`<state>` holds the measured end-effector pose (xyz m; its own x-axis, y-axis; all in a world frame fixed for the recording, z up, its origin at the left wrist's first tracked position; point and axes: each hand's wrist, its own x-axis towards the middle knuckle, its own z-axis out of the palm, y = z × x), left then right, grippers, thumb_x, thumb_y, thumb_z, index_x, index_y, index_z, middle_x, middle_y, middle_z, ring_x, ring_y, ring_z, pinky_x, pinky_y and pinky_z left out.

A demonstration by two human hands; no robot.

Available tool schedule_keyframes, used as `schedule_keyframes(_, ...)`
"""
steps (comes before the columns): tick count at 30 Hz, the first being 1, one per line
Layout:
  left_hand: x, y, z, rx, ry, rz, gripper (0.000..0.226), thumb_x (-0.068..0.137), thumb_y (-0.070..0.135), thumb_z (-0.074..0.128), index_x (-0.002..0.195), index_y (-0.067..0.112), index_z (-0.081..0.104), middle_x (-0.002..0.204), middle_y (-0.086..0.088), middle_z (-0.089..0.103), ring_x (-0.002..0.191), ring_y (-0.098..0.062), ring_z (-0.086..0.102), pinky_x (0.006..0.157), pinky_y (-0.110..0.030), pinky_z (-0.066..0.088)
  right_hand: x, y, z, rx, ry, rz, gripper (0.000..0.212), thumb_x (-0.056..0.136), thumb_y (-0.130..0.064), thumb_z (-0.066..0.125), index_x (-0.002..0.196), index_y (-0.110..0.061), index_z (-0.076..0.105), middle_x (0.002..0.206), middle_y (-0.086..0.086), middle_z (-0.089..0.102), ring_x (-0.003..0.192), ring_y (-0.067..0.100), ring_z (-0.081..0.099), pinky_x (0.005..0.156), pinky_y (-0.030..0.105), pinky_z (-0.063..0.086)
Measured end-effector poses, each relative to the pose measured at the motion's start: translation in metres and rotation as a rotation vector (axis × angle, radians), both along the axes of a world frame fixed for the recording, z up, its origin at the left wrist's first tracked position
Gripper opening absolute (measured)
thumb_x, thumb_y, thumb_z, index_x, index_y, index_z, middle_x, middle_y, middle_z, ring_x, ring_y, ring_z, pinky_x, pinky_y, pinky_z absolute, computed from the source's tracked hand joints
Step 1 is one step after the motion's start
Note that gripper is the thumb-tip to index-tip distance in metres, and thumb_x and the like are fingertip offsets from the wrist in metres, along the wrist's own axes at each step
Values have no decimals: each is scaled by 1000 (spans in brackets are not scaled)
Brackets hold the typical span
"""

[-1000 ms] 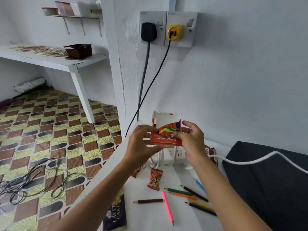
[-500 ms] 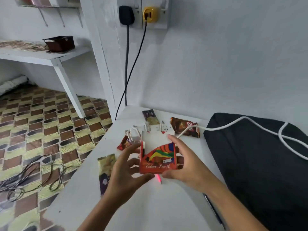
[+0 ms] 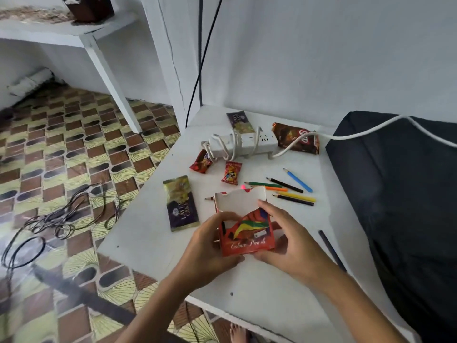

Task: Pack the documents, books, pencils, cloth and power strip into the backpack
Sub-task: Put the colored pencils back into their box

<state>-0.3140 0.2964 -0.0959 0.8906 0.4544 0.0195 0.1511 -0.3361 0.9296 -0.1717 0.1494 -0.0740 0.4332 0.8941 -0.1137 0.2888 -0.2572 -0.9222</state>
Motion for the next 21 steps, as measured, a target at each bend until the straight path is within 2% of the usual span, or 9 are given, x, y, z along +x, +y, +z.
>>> schedule_keyframes(4, 4, -5, -7, 9, -54, 45, 57, 69, 15, 78, 115, 33, 51, 117, 5, 56, 103, -15, 63, 78, -33, 59, 17, 2, 18, 23, -268, -226, 36, 87, -13, 67, 112, -34, 54, 106, -12, 59, 89, 2, 59, 65, 9, 46)
schedule_keyframes(7, 10, -10, -8, 7, -75, 41, 56, 70, 13, 78, 116, 34, 52, 118, 9, 55, 106, -13, 62, 77, -31, 59, 43, 1, 47, -456, -524, -121, 13, 91, -17, 60, 96, -26, 53, 90, -7, 56, 78, 5, 55, 61, 16, 41)
schedule_keyframes(9, 16, -13, -7, 20, -86, 29, 56, 70, 17, 77, 114, 39, 52, 116, 14, 53, 106, -13, 61, 76, -30, 59, 55, 1, 59, -834, -644, 69, 11, 92, -17, 56, 90, -23, 47, 88, -3, 49, 77, 10, 51, 61, 22, 42)
schedule_keyframes(11, 22, -16, -7, 50, -105, 15, 56, 69, 17, 76, 113, 43, 52, 113, 16, 53, 105, -13, 61, 74, -31, 59, 57, 1, 63, -1023, -706, 184, 8, 92, -15, 50, 91, -21, 44, 84, -2, 44, 73, 11, 48, 57, 23, 39)
schedule_keyframes(12, 25, -16, -7, 62, -115, 9, 56, 70, 17, 76, 113, 43, 52, 113, 15, 53, 105, -14, 61, 73, -31, 59, 56, 1, 62, -1055, -723, 217, 8, 93, -16, 47, 100, -19, 45, 82, -2, 42, 72, 11, 47, 56, 24, 37)
schedule_keyframes(14, 28, -16, -9, 64, -124, 3, 57, 71, 18, 76, 115, 43, 52, 113, 14, 52, 107, -15, 61, 73, -30, 59, 52, 0, 57, -1059, -737, 254, 34, 93, -19, 45, 127, -15, 40, 85, -1, 44, 78, 15, 49, 63, 27, 39)
schedule_keyframes(16, 28, -15, -12, 51, -130, 14, 56, 71, 21, 75, 117, 43, 53, 115, 13, 52, 108, -13, 60, 74, -29, 59, 50, -1, 54, -1030, -775, 242, 46, 94, -20, 44, 138, -12, 31, 94, 4, 49, 86, 20, 51, 71, 31, 39)
schedule_keyframes(18, 26, -15, -14, 47, -139, 29, 54, 71, 28, 74, 120, 39, 54, 116, 10, 53, 108, -13, 61, 76, -30, 59, 48, -3, 53, -994, -798, 217, 44, 94, -18, 43, 135, -11, 31, 97, 6, 52, 85, 21, 49, 72, 32, 38)
schedule_keyframes(21, 26, -16, -14, 36, -148, 31, 54, 71, 31, 73, 122, 39, 54, 114, 13, 53, 108, -14, 61, 77, -29, 59, 54, -3, 53, -892, -708, 174, 11, 93, -18, 47, 103, -17, 44, 85, 1, 49, 71, 12, 47, 59, 24, 35)
